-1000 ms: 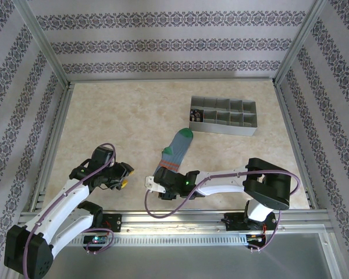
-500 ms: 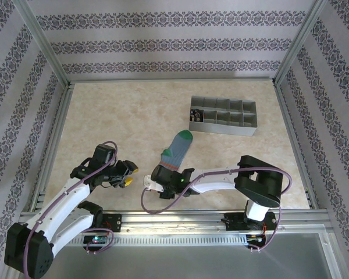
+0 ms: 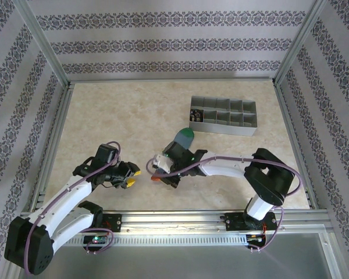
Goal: Roll the socks
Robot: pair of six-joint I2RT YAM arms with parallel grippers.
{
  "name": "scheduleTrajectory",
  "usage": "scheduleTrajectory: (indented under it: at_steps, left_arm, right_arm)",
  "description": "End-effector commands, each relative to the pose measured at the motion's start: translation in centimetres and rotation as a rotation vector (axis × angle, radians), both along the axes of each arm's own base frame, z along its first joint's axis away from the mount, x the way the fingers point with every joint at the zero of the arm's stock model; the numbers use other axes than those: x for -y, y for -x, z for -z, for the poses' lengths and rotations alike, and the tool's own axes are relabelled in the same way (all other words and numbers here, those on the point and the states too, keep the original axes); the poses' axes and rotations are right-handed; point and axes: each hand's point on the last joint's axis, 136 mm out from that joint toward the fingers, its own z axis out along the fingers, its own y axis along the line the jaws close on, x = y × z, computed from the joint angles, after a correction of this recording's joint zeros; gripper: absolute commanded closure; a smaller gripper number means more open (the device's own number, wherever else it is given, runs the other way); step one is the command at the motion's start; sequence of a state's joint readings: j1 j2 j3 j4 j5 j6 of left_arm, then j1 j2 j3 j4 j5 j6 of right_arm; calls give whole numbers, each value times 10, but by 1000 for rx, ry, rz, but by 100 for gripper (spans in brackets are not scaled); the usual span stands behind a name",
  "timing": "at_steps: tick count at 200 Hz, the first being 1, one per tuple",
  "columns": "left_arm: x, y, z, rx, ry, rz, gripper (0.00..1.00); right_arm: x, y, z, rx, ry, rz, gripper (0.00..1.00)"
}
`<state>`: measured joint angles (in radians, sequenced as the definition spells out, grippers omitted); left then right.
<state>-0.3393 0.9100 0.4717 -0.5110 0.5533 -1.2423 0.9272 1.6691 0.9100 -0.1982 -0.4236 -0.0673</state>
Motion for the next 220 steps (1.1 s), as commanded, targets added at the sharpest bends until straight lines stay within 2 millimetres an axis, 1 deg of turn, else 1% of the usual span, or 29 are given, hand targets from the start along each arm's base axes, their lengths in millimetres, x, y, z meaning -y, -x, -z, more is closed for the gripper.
scheduleTrajectory:
  at_steps: [1, 20, 39, 61, 83, 99, 123, 147, 164, 182, 220]
  left_arm:
    - [9, -12, -13, 71, 6, 40, 58]
    - [14, -16, -12, 81, 6, 47, 59]
    - [23, -22, -11, 93, 16, 60, 60]
    - [38, -27, -7, 102, 12, 96, 61]
    - [54, -30, 0, 101, 14, 124, 64]
    - [64, -32, 4, 107, 10, 143, 65]
    - [79, -38, 8, 115, 9, 171, 65]
    - [92, -49, 13, 131, -2, 183, 61]
    - [96, -54, 22, 115, -6, 165, 61]
    - [97, -55, 33, 82, -15, 143, 61]
    - [89, -57, 38, 53, -74, 105, 63]
  right_arm:
    - [-8, 21, -9, -319, -98, 19, 100]
    - [-3, 11, 0, -407, -98, 85, 100]
    - [3, -2, 8, -486, -102, 151, 100]
    - [13, -16, 14, -512, -108, 212, 100]
    - [20, -29, 14, -540, -137, 257, 100]
    - [22, -35, 15, -548, -140, 271, 100]
    - [22, -36, 20, -583, -134, 278, 100]
    - [25, -41, 29, -610, -111, 317, 100]
    - [27, -43, 33, -616, -103, 335, 100]
    - [28, -44, 36, -620, -96, 347, 100]
    - [30, -45, 41, -631, -84, 362, 100]
